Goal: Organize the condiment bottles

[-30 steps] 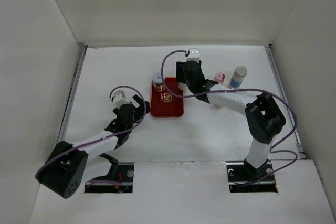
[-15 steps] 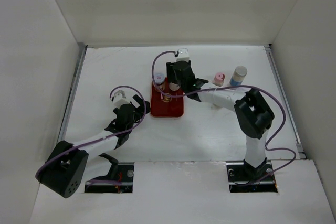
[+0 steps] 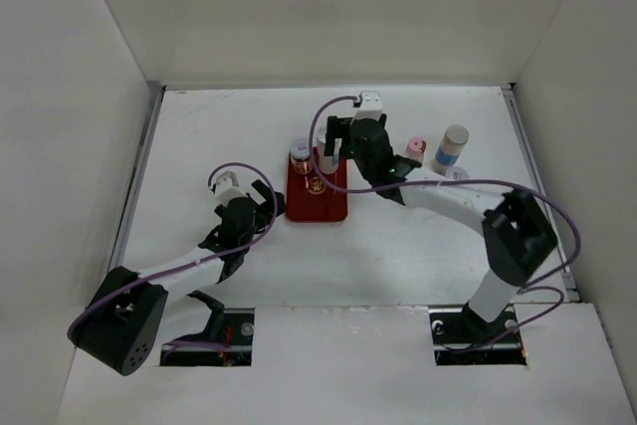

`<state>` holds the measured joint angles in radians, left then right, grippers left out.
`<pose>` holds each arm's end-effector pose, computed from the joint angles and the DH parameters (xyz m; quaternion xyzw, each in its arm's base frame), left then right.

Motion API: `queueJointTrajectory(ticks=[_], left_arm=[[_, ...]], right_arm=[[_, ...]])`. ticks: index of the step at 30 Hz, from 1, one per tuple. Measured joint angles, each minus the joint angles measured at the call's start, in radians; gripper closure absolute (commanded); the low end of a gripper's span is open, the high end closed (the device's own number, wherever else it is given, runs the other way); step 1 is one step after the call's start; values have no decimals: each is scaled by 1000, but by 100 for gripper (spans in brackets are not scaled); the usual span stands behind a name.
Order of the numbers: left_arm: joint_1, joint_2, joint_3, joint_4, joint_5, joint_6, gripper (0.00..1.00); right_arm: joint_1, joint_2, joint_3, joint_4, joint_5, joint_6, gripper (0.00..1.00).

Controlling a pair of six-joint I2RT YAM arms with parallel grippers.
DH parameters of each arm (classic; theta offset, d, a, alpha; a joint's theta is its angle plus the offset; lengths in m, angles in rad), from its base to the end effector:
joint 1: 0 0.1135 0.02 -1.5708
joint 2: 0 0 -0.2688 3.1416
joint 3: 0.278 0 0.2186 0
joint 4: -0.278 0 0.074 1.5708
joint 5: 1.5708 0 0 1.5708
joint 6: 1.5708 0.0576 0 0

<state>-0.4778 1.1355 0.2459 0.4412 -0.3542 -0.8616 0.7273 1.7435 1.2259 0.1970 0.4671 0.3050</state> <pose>0.1877 -0.0747 0.1762 -0.2510 0.8002 -0.2083 0.5033 0.3142 0.2450 0.2869 -0.0329 0.7998 0.1177 0.5878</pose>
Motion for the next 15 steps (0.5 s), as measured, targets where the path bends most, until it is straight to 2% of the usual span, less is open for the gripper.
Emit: queueJointTrajectory(ticks=[4,8,11,15], left_arm=[[0,0,-3,4,0,0,0],[0,0,-3,4,4,-2,0],[-2,0,-3,5,4,-3,0],[-2,9,-3,8,9,-5,0]], right_arm=[[-40,-243,-168,31,35,6,5],[-137,-451,-359,38,103,23,3],[-216,-513,-462,-6,135,44,2],[-270,-483,-517,-71,122,68,3]])
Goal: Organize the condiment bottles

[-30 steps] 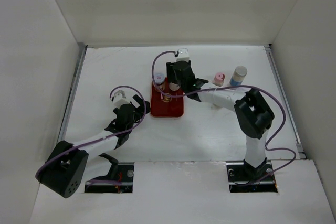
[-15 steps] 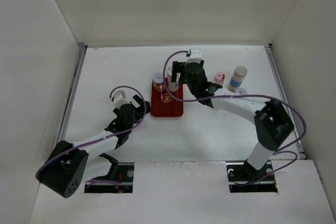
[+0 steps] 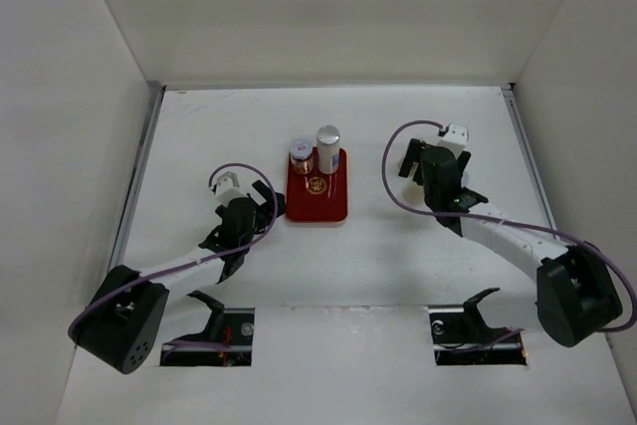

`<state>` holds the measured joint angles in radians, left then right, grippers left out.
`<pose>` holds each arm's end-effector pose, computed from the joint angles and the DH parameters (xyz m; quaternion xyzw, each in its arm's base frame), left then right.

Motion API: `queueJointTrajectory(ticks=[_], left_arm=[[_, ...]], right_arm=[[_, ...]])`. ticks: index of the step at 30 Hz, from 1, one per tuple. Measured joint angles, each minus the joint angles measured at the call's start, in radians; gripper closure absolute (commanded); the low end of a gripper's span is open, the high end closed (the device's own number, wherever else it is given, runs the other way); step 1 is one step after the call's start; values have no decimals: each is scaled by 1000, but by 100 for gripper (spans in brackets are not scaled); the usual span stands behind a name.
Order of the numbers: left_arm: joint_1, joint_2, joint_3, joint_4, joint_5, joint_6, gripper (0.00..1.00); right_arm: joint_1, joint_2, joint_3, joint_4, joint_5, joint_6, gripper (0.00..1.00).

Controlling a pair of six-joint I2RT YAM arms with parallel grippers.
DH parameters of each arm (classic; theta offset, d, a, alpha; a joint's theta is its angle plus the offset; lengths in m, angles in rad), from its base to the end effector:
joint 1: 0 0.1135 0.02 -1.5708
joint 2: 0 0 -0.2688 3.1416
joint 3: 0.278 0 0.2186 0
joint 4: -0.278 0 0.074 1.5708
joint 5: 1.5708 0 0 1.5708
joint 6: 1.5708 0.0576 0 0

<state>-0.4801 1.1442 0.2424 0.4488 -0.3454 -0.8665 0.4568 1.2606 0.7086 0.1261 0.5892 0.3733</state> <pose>0.1877 -0.0758 0.1744 -0.2498 0.8022 -0.2118 0.4992 0.2469 0.0857 0.2600 0.1236 0.8102 -0.0143 0.5728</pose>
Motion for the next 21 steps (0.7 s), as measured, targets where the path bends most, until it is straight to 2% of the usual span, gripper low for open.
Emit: queueJointTrajectory(ticks=[3,9,10,13,14,18,21], left_arm=[[-1,2,0,6,0,-2,0],[-2,6,0,13,2,-2,0],[-2,6,0,13,3,-3,0],[1,6,0,13,6,-3,0],[2,6,0,13,6,-3,0],[2,5,0,15,7,-6,0],[2,-5,-4,19,6,-14,0]], right_arm=[[-8,49,-5,-12,-23,9,7],[-31,164,7,0,-47,18,25],[-34,188,16,-2,-47,18,29],[-39,251,47,-12,-45,20,52],[-38,255,53,-13,-39,25,57],[-2,227,57,-21,-38,34,58],[86,187,87,-30,-35,31,57]])
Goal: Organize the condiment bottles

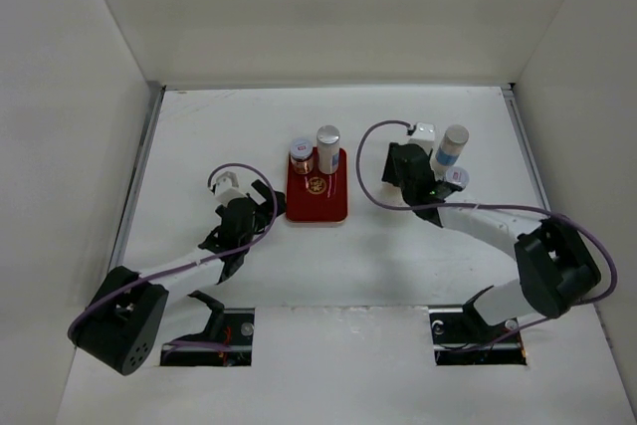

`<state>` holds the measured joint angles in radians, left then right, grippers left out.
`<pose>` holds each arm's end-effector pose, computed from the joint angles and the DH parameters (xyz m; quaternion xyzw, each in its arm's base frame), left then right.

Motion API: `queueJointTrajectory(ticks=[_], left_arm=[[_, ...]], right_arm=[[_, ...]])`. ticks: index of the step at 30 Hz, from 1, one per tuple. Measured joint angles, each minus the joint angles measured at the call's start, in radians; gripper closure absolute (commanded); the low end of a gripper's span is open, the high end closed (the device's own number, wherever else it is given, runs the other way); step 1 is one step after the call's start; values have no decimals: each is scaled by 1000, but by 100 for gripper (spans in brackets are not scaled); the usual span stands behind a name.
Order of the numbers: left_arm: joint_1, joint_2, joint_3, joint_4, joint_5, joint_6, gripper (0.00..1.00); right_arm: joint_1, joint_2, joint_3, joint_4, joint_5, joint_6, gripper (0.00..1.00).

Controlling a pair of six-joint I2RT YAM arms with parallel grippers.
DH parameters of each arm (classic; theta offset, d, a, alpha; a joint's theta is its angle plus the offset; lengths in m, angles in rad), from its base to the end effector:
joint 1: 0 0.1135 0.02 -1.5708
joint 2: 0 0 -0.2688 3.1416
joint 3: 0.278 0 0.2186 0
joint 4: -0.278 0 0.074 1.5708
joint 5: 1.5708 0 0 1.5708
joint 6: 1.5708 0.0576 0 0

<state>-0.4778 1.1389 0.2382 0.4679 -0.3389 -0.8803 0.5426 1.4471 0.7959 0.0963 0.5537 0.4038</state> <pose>0.1878 -0.0757 0.1763 -0.2550 0.7955 -0.2230 0.5025 0.2682 0.1264 0.2357 0.0743 0.8477 0.0006 0.5253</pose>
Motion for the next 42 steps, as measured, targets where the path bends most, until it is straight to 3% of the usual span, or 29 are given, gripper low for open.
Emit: queueJointTrajectory(ticks=[4,9,19,26,28,33,38,42], left_arm=[[21,-2,-11,0,7,-16,0],[69,2,-29,-2,14,-39,0],[124,5,-42,9,65,-63,0],[124,10,-45,16,80,-68,0],[124,10,-45,17,82,-68,0],[124,13,-45,21,83,-68,0],[122,15,-45,23,85,-69,0],[117,21,-45,25,89,-69,0]], right_arm=[[139,22,143,20,-16,-10,56],[261,192,363,84,-61,-15,54],[359,510,563,64,-117,-40,50],[356,561,571,60,-116,-46,17],[357,557,572,62,-119,-48,12],[362,462,518,53,-132,-49,12],[342,190,341,66,-128,-48,14],[212,-12,190,95,-100,-40,14]])
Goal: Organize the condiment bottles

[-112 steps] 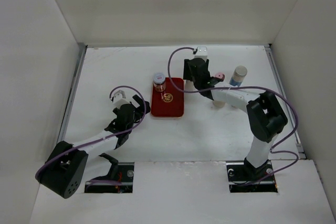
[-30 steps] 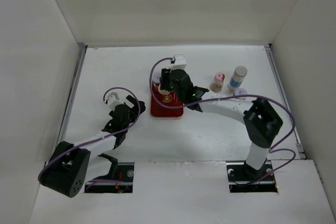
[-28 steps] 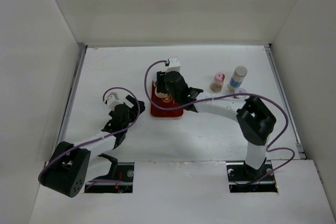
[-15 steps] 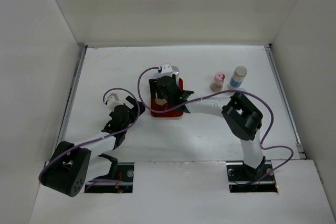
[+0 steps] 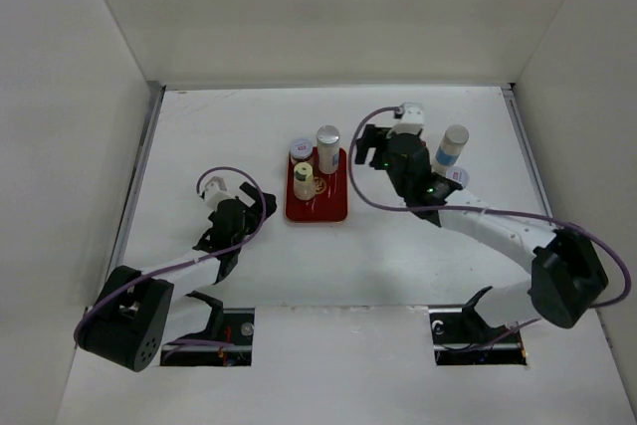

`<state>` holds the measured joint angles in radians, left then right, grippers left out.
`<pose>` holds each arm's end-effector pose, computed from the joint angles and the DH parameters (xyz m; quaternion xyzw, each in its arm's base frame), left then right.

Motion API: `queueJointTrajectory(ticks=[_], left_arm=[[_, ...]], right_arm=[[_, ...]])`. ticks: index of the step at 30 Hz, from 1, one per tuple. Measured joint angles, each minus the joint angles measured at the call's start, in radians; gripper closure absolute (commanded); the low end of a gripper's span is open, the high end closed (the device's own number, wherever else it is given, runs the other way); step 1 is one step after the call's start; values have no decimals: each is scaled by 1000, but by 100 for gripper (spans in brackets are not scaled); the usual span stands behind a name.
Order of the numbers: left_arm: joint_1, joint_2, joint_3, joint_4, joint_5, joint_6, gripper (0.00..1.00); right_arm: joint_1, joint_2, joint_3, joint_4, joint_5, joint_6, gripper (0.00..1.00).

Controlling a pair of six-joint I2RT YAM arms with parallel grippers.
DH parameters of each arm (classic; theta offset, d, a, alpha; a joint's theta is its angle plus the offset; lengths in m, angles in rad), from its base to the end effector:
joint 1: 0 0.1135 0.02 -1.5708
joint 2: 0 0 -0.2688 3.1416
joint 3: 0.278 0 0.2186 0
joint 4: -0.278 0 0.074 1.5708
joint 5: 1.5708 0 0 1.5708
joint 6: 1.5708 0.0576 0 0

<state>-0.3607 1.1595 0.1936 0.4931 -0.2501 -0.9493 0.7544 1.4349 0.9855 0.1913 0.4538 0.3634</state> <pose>0.1893 -0.0562 0.1620 -0.3078 0.7911 -0.2310 0.4754 0.2509 0.2012 0.3104 -0.0153 0.7839 0.1642 0.5986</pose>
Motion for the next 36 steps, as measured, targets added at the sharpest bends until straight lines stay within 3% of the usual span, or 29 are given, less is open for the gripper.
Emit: queueJointTrajectory(ticks=[5,10,20,21,24,26,30,36], left_arm=[[-7,10,0,13,1,0,0],[-8,10,0,14,2,0,0],[-8,20,0,29,5,0,0],[-9,21,0,30,5,0,0],[-9,27,0,39,5,0,0],[-9,27,0,40,6,0,0],[-9,29,0,42,8,0,0],[-10,35,0,50,8,0,0]], right_arm=[[-241,-91,-127,-4,71,2,10],[-424,-86,-145,-20,129,-25,0],[-563,166,35,-79,126,-49,0],[-567,183,42,-82,122,-50,5],[-581,208,50,-93,116,-55,37],[-589,204,48,-94,111,-54,48],[-588,131,-3,-74,111,-64,51],[-490,-152,-55,-33,150,-135,50]])
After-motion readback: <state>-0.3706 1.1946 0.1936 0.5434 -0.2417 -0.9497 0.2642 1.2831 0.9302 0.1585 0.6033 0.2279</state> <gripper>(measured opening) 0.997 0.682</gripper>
